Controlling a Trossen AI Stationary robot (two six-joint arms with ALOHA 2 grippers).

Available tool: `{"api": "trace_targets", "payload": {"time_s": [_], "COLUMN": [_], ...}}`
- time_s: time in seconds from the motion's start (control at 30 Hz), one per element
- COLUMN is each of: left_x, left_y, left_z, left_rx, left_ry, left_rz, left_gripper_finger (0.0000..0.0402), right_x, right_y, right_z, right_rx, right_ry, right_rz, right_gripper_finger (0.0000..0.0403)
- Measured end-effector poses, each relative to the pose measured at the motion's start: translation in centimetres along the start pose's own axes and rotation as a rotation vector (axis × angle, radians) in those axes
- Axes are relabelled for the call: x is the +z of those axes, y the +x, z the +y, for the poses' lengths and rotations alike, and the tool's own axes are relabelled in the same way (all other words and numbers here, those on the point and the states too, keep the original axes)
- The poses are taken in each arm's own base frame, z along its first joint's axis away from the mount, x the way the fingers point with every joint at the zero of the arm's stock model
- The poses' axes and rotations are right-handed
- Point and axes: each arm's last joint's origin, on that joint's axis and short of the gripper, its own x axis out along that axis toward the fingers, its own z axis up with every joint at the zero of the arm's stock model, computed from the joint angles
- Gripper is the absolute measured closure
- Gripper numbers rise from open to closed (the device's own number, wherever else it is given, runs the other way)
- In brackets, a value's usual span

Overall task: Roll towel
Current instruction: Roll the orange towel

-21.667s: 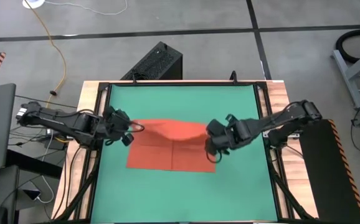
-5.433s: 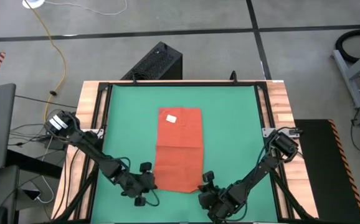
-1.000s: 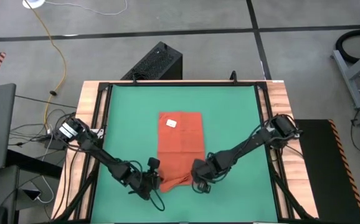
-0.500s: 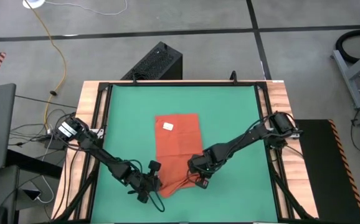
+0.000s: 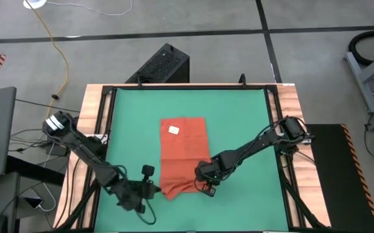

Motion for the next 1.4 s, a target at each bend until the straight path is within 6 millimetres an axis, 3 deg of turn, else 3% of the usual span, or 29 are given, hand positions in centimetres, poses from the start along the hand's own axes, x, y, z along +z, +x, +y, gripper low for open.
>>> {"api": "trace_targets", "payload": {"time_s": [0.17, 0.43, 0.7, 1.0, 1.4], "left_x": [0.1, -1.2, -0.4, -0.8, 0.4], "left_y": [0.0, 5.0, 6.7, 6.9, 4.2], "left_z": [-0.9, -4.8, -8.0, -7.4, -5.9], "left_rx": [-0.002, -0.053, 0.059, 0.235, 0.415], "left_ry": [-0.064, 0.118, 0.255, 0.284, 0.183], "left_rz": [-0.008, 0.139, 0.239, 0.214, 0.144], "left_gripper_finger": [0.0401, 0.0401, 0.0401, 0.0401, 0.0401], "right_x": [0.1, 0.3, 0.2, -0.2, -0.1], "right_y": [0.0, 0.0, 0.0, 0.1, 0.1], "right_z": [0.1, 0.1, 0.3, 0.8, 0.8], "right_rx": [-0.016, -0.04, -0.055, -0.059, -0.056], "right_ry": [-0.013, 0.003, 0.016, -0.002, -0.002], "right_rz": [-0.042, -0.088, -0.113, -0.137, -0.141], "right_gripper_finger": [0.0392, 0.0391, 0.0391, 0.0391, 0.0391]}}
